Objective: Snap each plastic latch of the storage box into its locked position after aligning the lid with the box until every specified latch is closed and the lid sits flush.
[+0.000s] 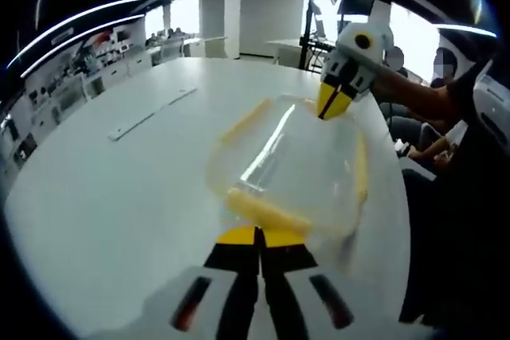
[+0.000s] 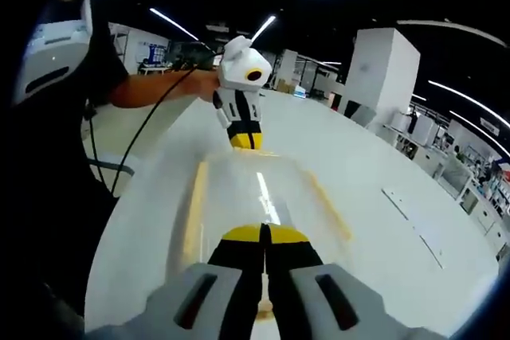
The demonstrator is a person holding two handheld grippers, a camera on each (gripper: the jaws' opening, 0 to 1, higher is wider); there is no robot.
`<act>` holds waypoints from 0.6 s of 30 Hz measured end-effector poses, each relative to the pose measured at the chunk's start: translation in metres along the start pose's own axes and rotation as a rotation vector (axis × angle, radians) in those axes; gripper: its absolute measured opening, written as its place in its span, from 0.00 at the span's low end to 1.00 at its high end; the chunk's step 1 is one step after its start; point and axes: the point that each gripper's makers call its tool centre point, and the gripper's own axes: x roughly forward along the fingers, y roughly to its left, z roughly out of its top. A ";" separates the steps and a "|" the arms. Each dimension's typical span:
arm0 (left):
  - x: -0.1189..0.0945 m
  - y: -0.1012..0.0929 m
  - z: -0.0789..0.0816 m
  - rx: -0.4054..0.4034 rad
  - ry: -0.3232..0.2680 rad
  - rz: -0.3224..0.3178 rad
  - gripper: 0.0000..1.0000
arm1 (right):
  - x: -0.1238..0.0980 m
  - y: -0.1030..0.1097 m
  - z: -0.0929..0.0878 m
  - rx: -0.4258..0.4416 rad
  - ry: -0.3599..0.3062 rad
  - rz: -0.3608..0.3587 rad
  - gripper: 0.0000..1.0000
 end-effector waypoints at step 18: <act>-0.001 -0.003 0.001 0.055 0.040 0.024 0.00 | 0.000 0.001 0.000 0.018 0.009 -0.002 0.00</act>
